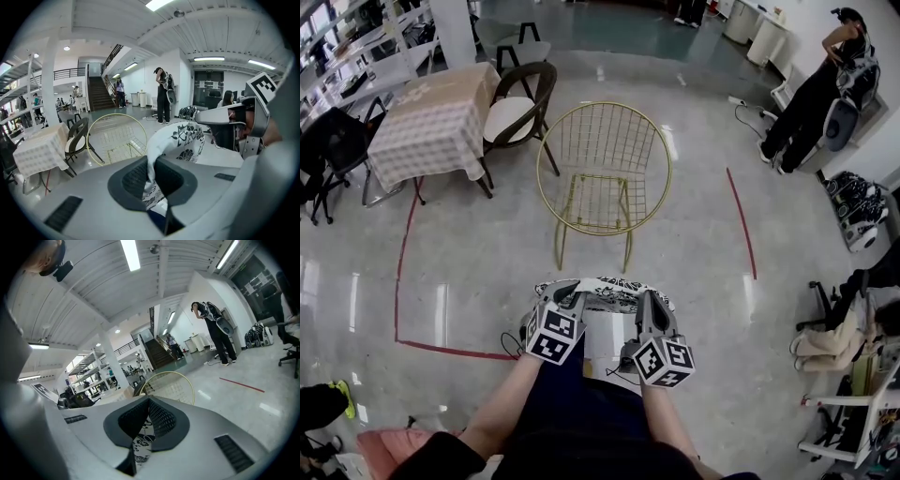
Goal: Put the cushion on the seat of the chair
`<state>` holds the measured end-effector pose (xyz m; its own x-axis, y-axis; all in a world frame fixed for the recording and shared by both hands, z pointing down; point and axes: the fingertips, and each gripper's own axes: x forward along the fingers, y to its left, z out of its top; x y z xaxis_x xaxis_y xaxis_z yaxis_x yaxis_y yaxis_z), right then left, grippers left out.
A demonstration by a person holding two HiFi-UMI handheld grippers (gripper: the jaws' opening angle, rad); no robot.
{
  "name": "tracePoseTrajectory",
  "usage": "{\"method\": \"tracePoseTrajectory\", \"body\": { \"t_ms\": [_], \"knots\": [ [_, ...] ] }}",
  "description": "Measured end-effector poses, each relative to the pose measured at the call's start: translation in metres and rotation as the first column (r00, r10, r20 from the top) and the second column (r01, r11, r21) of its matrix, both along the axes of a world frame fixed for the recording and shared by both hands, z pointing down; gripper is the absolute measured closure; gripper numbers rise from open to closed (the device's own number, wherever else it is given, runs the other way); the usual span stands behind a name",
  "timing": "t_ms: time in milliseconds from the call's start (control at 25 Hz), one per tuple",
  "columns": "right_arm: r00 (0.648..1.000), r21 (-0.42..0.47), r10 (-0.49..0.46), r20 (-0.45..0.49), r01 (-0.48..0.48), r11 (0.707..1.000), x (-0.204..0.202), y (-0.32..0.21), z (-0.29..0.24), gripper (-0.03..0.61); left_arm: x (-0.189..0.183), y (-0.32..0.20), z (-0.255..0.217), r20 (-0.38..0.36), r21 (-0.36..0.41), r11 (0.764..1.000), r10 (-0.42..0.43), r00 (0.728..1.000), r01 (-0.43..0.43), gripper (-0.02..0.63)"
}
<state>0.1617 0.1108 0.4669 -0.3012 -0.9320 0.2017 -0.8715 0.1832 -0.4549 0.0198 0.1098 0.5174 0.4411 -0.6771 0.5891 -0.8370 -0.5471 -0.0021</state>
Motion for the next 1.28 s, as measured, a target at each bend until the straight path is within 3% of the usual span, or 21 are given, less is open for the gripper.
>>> {"method": "tracePoseTrajectory", "body": {
  "t_ms": [640, 1280],
  "knots": [
    [1.0, -0.016, -0.006, -0.019, 0.006, 1.0, -0.022, -0.133, -0.01, 0.575, -0.017, -0.129, -0.006, -0.012, -0.003, 0.999, 0.033, 0.999, -0.033, 0.568],
    [0.999, -0.024, 0.031, -0.022, -0.031, 0.999, -0.035, -0.225, -0.013, 0.575, -0.028, -0.215, 0.002, -0.024, -0.044, 0.995, 0.092, 0.995, -0.093, 0.568]
  ]
}}
